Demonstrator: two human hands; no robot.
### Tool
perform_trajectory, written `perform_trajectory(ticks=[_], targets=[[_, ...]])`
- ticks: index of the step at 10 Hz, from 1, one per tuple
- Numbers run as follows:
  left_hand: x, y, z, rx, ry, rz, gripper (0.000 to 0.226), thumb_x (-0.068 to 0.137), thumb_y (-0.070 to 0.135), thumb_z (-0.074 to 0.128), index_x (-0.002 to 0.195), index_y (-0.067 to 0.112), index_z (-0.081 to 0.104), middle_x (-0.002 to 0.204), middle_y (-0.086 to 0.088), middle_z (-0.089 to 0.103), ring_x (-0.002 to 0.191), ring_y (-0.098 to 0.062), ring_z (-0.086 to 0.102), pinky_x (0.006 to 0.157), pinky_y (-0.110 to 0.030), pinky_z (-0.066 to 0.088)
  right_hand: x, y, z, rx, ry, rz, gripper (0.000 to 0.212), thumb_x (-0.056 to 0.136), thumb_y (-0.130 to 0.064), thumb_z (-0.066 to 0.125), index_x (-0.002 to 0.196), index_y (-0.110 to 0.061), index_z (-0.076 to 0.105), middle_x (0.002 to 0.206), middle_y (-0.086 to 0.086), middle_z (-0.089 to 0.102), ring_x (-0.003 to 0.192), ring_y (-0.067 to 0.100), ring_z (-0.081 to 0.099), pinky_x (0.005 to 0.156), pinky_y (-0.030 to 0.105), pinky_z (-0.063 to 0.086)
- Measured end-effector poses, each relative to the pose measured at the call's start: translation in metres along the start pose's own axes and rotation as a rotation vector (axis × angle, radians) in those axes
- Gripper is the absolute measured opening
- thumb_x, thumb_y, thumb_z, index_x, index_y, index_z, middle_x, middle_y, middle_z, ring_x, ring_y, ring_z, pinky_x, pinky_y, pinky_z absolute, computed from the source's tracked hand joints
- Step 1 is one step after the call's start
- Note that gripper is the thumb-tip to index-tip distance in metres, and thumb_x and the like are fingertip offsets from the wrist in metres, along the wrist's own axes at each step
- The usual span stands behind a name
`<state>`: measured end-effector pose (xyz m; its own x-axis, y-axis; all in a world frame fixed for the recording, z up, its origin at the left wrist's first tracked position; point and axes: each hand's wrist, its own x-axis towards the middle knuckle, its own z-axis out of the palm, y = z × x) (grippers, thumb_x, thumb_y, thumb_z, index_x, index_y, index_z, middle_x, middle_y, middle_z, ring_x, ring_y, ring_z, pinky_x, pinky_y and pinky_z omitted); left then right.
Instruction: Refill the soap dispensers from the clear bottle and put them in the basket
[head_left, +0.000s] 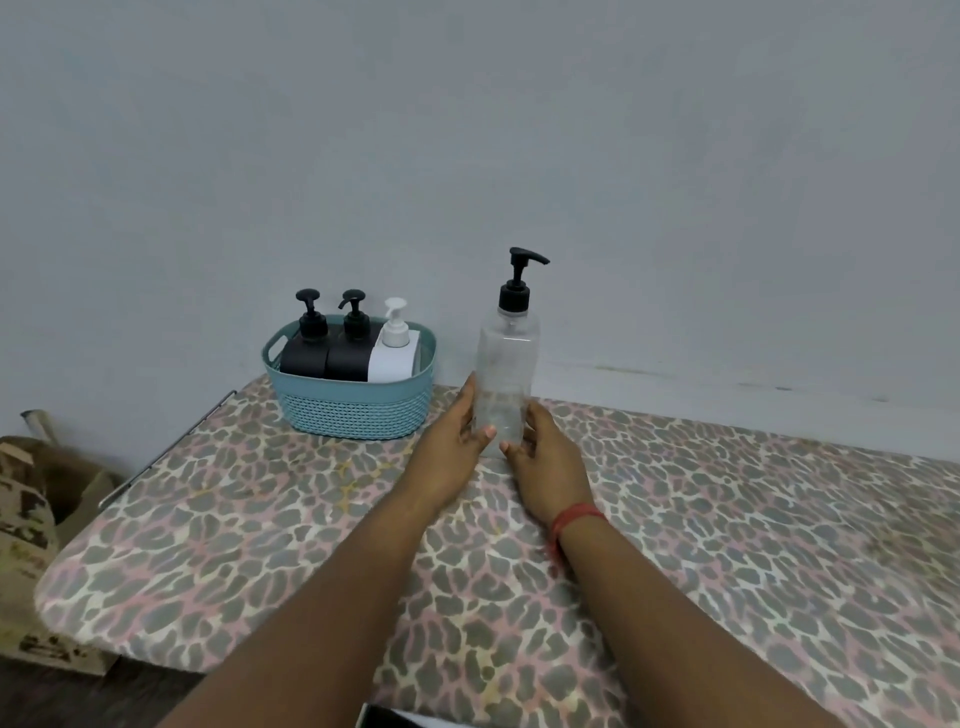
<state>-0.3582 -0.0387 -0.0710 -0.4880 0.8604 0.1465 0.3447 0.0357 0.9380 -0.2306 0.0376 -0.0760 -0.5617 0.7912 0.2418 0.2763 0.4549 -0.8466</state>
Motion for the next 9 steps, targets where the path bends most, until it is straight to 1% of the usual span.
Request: perform_trajectory(ticks=[1, 2, 3, 4, 5, 6, 7, 8, 9], targets=[[0.018, -0.005, -0.001, 0.006, 0.002, 0.009, 0.074, 0.104, 0.009, 0.057, 0.163, 0.032, 0.019, 0.157, 0.011, 0.045, 0.139, -0.002, 0.047, 0.118, -0.032, 0.040, 0.017, 0.003, 0.005, -0.045, 0.013, 0.001, 0.047, 0.095, -0.017, 0.064, 0.138, -0.031, 0.048, 0.126, -0.006, 0.067, 0.108, 0.010, 0.064, 0.100, 0.032, 0.050], [0.032, -0.010, -0.003, 0.002, 0.003, 0.009, 0.073, 0.104, 0.009, 0.056, 0.162, 0.031, 0.019, 0.148, 0.019, 0.045, 0.126, 0.012, 0.050, 0.107, -0.014, 0.041, 0.029, 0.005, 0.010, -0.070, 0.035, 0.008, 0.045, 0.095, -0.018, 0.064, 0.135, -0.030, 0.049, 0.122, -0.005, 0.068, 0.107, 0.012, 0.065, 0.099, 0.033, 0.051], [0.041, -0.016, -0.002, 0.005, -0.003, 0.016, 0.071, 0.105, 0.008, 0.055, 0.162, 0.032, 0.020, 0.142, 0.023, 0.046, 0.116, 0.023, 0.048, 0.105, -0.012, 0.041, 0.035, 0.008, 0.013, -0.096, 0.053, 0.011, 0.044, 0.094, -0.018, 0.066, 0.133, -0.030, 0.049, 0.121, -0.006, 0.068, 0.108, 0.012, 0.065, 0.097, 0.031, 0.051], [0.039, -0.015, -0.002, 0.013, -0.001, 0.026, 0.070, 0.105, 0.009, 0.054, 0.163, 0.031, 0.020, 0.152, 0.016, 0.046, 0.131, 0.007, 0.049, 0.115, -0.025, 0.039, 0.037, 0.010, 0.014, -0.103, 0.052, 0.007, 0.046, 0.093, -0.018, 0.066, 0.134, -0.029, 0.048, 0.122, -0.005, 0.068, 0.108, 0.014, 0.065, 0.098, 0.034, 0.051], [0.036, -0.012, -0.001, 0.061, 0.015, 0.028, 0.070, 0.106, 0.013, 0.053, 0.164, 0.029, 0.017, 0.160, 0.008, 0.042, 0.141, -0.005, 0.045, 0.120, -0.035, 0.037, 0.036, 0.009, 0.013, -0.085, 0.061, 0.006, 0.047, 0.092, -0.018, 0.067, 0.133, -0.032, 0.048, 0.121, -0.005, 0.068, 0.106, 0.012, 0.065, 0.097, 0.031, 0.051], [0.028, -0.010, 0.004, 0.166, 0.039, 0.020, 0.073, 0.106, 0.019, 0.055, 0.164, 0.028, 0.013, 0.163, 0.004, 0.037, 0.145, -0.013, 0.042, 0.121, -0.039, 0.036, 0.032, 0.009, 0.011, 0.000, 0.049, 0.035, 0.052, 0.090, -0.016, 0.069, 0.135, -0.031, 0.047, 0.120, -0.005, 0.068, 0.105, 0.011, 0.066, 0.099, 0.035, 0.053], [0.015, -0.008, 0.007, 0.309, 0.078, 0.025, 0.077, 0.105, 0.033, 0.056, 0.164, 0.024, 0.009, 0.164, 0.001, 0.035, 0.147, -0.017, 0.040, 0.120, -0.034, 0.033, 0.025, 0.005, 0.004, 0.003, 0.035, 0.104, 0.066, 0.091, -0.022, 0.069, 0.149, -0.023, 0.037, 0.141, 0.003, 0.057, 0.126, 0.019, 0.057, 0.110, 0.040, 0.045], [-0.008, -0.009, 0.008, 0.427, 0.092, 0.058, 0.077, 0.105, 0.042, 0.053, 0.164, 0.023, 0.009, 0.168, 0.001, 0.028, 0.152, -0.018, 0.031, 0.123, -0.038, 0.028, 0.008, 0.002, -0.006, -0.085, 0.045, 0.113, 0.071, 0.094, -0.033, 0.065, 0.154, -0.020, 0.029, 0.154, 0.004, 0.044, 0.138, 0.022, 0.046, 0.116, 0.039, 0.037], [-0.033, -0.009, 0.010, 0.663, 0.053, 0.097, 0.077, 0.105, 0.052, 0.044, 0.164, 0.023, 0.006, 0.172, -0.001, 0.013, 0.158, -0.020, 0.012, 0.128, -0.041, 0.011, -0.017, 0.001, -0.017, -0.180, -0.013, 0.078, 0.072, 0.096, -0.039, 0.061, 0.156, -0.019, 0.025, 0.159, 0.003, 0.037, 0.142, 0.022, 0.041, 0.117, 0.042, 0.035]])
